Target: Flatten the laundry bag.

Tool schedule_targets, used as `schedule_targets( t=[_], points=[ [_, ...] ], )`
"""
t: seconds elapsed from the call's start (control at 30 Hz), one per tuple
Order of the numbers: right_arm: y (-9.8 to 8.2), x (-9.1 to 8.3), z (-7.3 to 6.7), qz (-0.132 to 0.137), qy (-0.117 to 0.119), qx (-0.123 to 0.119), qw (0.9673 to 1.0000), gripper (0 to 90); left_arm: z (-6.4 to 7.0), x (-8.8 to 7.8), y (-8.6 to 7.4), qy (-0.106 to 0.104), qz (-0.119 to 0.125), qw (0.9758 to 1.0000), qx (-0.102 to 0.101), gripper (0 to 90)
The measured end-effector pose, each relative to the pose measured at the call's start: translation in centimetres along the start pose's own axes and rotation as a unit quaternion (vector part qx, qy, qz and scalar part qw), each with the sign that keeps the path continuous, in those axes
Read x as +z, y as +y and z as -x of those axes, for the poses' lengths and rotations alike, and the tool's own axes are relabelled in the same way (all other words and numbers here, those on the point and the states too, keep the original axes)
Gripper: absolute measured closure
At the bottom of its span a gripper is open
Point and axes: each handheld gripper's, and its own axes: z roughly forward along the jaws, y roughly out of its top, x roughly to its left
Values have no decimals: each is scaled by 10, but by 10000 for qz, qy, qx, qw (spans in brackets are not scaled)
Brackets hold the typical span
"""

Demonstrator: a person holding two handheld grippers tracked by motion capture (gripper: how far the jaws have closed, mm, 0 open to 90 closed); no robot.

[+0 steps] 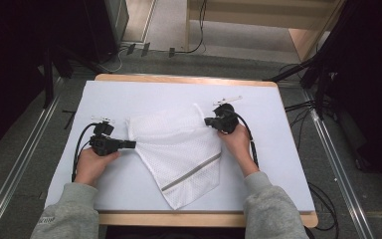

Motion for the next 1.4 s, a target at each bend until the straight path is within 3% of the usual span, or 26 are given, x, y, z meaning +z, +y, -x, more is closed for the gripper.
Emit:
schedule_targets(
  t=[0.47, 0.57, 0.67, 0.77, 0.9, 1.03, 1.2, 1.4],
  points=[
    [-16, -20, 8, 70, -61, 142, 9999, 900, -16, 16, 33, 53, -17, 10000, 29, 900],
    [-20, -23, 11, 153, -241, 156, 9995, 900, -16, 22, 39, 9, -15, 10000, 45, 895],
    [-23, -25, 15, 199, -391, 260, 9987, 889, -13, 24, 39, 18, -48, 9999, 114, 785],
    [-25, -31, 19, 351, -294, 416, 9981, 813, -9, 18, 38, -3, 2, 9999, 143, 686],
    [-27, -46, 19, 475, -327, 364, 9977, 813, -1, 7, 29, -42, 77, 9998, 178, 633],
    [-39, -56, 15, 373, -314, 277, 9984, 819, 12, 4, 16, -64, -2, 9997, 230, 569],
    [-58, -68, 5, 292, -277, 183, 9990, 820, 32, 8, 3, -44, -191, 9987, 464, 552],
    [-72, -78, -6, 359, -179, 138, 9991, 810, 47, 16, -9, 45, -280, 9980, 560, 547]
  ],
)
